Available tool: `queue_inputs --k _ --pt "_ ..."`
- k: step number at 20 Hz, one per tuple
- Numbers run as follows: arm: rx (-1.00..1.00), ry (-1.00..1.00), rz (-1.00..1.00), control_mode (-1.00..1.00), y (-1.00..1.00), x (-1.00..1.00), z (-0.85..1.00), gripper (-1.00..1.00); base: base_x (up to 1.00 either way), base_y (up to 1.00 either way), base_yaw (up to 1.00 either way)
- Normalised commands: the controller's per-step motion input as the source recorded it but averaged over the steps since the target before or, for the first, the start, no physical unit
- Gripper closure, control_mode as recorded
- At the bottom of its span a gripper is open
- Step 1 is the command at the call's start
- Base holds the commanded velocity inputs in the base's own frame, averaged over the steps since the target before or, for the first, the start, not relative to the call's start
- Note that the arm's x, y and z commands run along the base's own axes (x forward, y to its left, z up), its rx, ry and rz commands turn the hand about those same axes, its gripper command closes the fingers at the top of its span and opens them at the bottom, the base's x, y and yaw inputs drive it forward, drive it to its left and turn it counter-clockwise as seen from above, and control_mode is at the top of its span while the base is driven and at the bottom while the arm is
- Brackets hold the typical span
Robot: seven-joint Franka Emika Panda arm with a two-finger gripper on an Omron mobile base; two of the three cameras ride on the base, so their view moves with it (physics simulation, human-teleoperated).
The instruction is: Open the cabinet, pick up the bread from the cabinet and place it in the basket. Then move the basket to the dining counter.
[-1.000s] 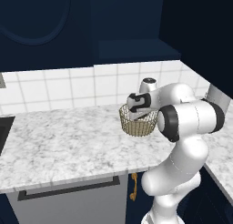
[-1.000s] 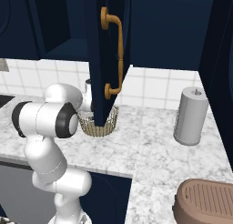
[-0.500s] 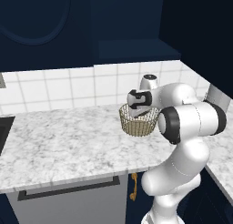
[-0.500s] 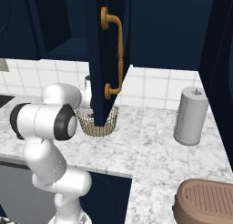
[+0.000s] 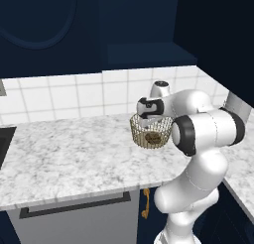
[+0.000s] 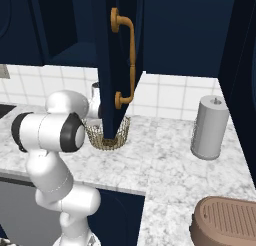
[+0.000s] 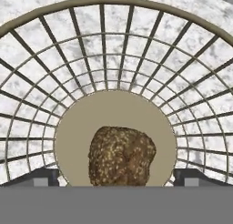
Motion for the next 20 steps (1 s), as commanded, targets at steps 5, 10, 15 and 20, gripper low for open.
queue_inputs --k 5,10,15,20 --pt "0.0 0.0 0.01 -1.0 0.1 -0.42 0.76 -1.0 0.0 0.0 0.0" --pt "-0.05 0.01 0.06 -1.0 0.45 -0.54 0.0 -1.0 0.0 0.0 0.0" --pt "-0.14 0.03 0.09 -1.0 0.35 -0.02 -0.42 -1.0 0.0 0.0 0.0" --pt "-0.15 0.01 0.06 -1.0 0.01 0.45 -0.43 -1.0 0.0 0.0 0.0"
